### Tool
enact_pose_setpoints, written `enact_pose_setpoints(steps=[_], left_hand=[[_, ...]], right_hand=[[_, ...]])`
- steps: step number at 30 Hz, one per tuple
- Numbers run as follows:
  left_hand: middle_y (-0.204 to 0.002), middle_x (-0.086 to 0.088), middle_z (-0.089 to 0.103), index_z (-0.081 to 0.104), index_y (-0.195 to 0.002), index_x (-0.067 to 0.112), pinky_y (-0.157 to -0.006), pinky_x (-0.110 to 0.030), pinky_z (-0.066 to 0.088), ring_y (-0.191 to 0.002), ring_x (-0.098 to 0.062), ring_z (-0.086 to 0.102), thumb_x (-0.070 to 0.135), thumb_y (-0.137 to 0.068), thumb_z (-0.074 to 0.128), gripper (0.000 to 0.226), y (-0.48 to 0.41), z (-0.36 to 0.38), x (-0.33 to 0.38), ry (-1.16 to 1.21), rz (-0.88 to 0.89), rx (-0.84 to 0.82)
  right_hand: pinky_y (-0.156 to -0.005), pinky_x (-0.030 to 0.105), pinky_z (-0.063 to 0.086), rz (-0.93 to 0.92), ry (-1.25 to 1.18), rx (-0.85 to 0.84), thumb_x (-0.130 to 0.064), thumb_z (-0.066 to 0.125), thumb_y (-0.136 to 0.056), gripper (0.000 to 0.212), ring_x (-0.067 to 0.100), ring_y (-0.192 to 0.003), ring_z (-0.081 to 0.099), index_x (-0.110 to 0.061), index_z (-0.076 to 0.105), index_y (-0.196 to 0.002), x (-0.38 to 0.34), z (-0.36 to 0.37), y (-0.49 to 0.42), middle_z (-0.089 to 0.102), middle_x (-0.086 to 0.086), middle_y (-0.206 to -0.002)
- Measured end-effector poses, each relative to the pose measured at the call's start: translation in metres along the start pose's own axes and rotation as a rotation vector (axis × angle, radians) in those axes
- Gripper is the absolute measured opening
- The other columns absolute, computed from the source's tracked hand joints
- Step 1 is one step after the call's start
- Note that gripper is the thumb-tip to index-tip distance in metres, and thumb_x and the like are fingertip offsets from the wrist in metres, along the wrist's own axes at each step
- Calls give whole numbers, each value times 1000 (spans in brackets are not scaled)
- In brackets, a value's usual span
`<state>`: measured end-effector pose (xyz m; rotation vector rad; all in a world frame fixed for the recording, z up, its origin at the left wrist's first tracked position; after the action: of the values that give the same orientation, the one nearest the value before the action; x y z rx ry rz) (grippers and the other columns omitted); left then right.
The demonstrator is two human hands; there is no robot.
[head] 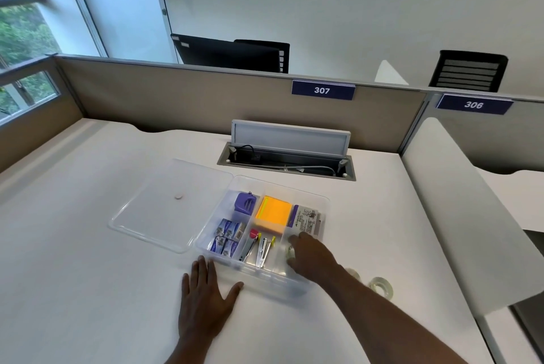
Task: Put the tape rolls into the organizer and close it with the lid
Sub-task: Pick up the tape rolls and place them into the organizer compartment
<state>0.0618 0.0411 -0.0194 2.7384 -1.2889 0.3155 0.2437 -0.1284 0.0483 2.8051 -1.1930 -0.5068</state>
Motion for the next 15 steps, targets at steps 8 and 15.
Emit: enact_pose_setpoints(steps=[8,15], left_hand=[[-157,-11,20,22,-148,10,-118,-42,11,-146,-23,15,81,-75,17,102,0,-1,-1,2,-5,0],[-155,-12,25,26,-147,10,-117,-43,14,-145,-24,19,83,-73,14,104,-2,3,-3,26,-15,-8]], right_hand=[[-91,43,52,-1,105,6,-30,56,-88,41,30,-109,60,-9,48,-123,0,17,-13,59,13,-119],[-90,43,53,-46,157,7,-31,56,-89,37,30,-109,59,-11,50,-119,5,14,-24,58,12,-118]])
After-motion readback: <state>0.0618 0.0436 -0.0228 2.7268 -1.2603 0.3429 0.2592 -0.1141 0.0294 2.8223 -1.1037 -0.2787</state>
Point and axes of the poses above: each hand's wrist, its own y-axis away from the middle knuckle, its own z-axis out of the palm, x = y × z, the point moved 7 cm from there along -y, towards the middle knuckle
